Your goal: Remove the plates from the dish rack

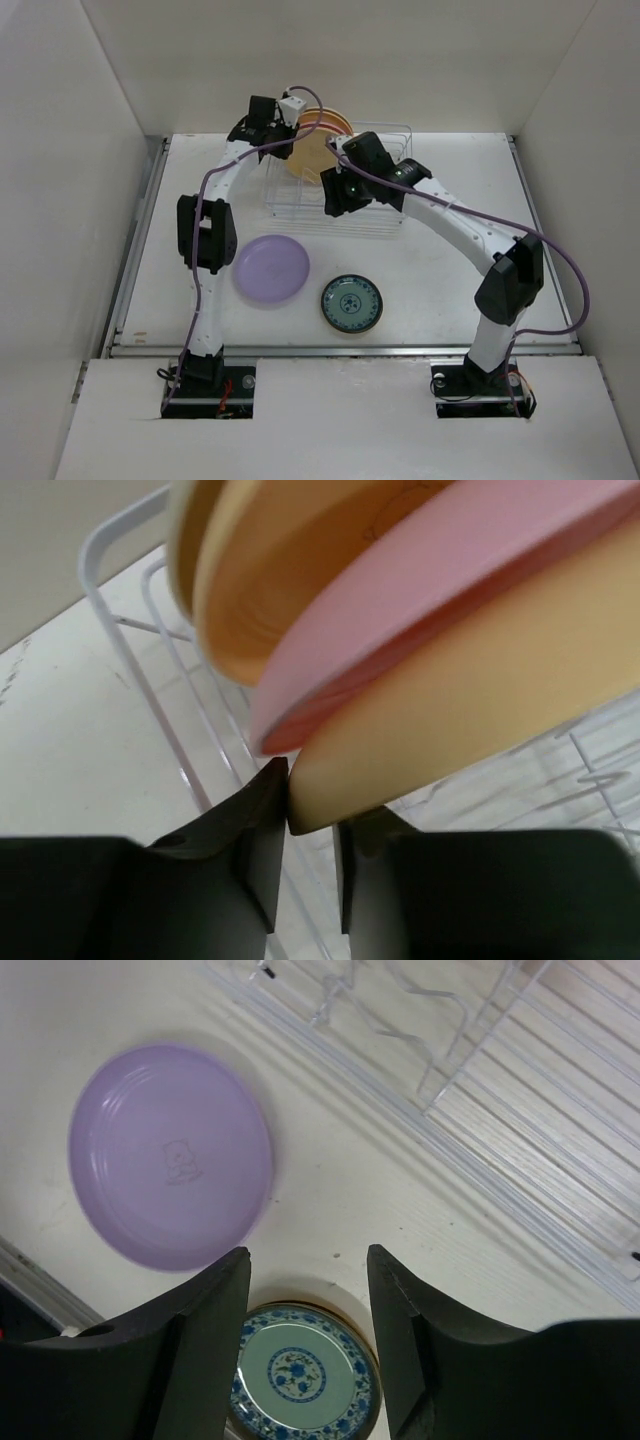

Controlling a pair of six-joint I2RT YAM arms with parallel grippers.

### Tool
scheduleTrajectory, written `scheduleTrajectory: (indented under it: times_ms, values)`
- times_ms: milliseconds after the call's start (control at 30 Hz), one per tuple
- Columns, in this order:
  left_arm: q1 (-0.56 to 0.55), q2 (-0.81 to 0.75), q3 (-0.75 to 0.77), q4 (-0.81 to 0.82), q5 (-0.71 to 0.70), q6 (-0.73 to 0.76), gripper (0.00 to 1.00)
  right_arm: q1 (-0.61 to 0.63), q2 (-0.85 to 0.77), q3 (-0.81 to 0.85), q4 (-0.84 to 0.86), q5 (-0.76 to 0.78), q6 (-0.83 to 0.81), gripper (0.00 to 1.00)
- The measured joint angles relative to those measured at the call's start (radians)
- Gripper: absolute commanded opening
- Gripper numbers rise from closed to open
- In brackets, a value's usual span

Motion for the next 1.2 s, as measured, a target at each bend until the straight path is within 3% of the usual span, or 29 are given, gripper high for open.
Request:
scheduleTrajectory:
  times_ms: [67,400,600,867,1000,1200]
  values:
    - [0.001,0.0,0.0,0.013,-0.029,0.024,0.01,-0.01,0.0,-0.002,-0.005,0.011,0.001,0.56]
    - [0.002,-0.032,-0.042,0.045,-0.069,0.013,0.0,-0.012,0.0,-0.019,-0.036,0.025,0.013,0.56]
    - [0.003,-0.097,-0.008,-0.009,-0.074,-0.069,0.0,-0.013,-0.012,-0.018,-0.036,0.039,0.036,0.55]
    - [0.016,-0.248,0.056,-0.167,0.064,-0.138,0.0,-0.023,-0.039,0.005,-0.036,0.04,0.056,0.55]
    - [0.081,-0.295,0.077,-0.281,0.175,-0.181,0.0,-0.04,-0.054,0.007,-0.037,0.051,0.072,0.54]
    - [0.217,-0.327,0.088,-0.606,0.307,-0.098,0.0,-0.123,-0.089,0.008,-0.039,0.101,0.132,0.54]
